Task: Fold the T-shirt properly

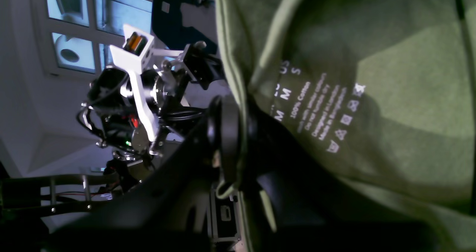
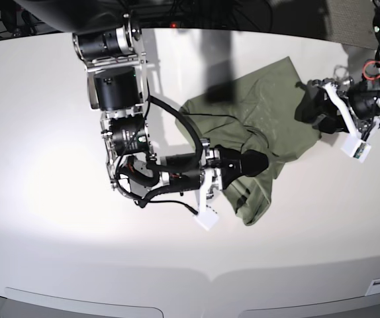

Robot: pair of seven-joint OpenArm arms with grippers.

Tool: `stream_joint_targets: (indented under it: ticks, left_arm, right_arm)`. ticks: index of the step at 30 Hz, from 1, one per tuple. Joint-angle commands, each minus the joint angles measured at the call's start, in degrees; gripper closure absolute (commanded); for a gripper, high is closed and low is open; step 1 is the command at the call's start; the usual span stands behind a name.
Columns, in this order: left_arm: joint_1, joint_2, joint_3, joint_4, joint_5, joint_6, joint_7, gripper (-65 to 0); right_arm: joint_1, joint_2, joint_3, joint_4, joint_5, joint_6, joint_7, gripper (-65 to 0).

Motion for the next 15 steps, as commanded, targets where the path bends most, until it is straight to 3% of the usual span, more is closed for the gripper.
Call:
stream_joint_targets:
  ticks: [1,12,15]
  left_arm:
    - [0.3,-0.2,-0.4,1.0,1.2,0.0,-2.0,-28.1]
    - [1.6,6.1,3.0,0.9,17.3,0.2,-10.0,-28.2]
    - [1.6,6.1,6.6,0.9,23.6,4.5,-11.2,-28.2]
  right_arm:
    - [1.8,-0.6,0.0,1.0,1.8,0.3,0.5,0.0]
    - [2.3,-0.9,0.0,1.0,1.8,0.3,0.5,0.0]
    - [2.8,-0.9,0.0,1.0,1.9,0.3,0.5,0.0]
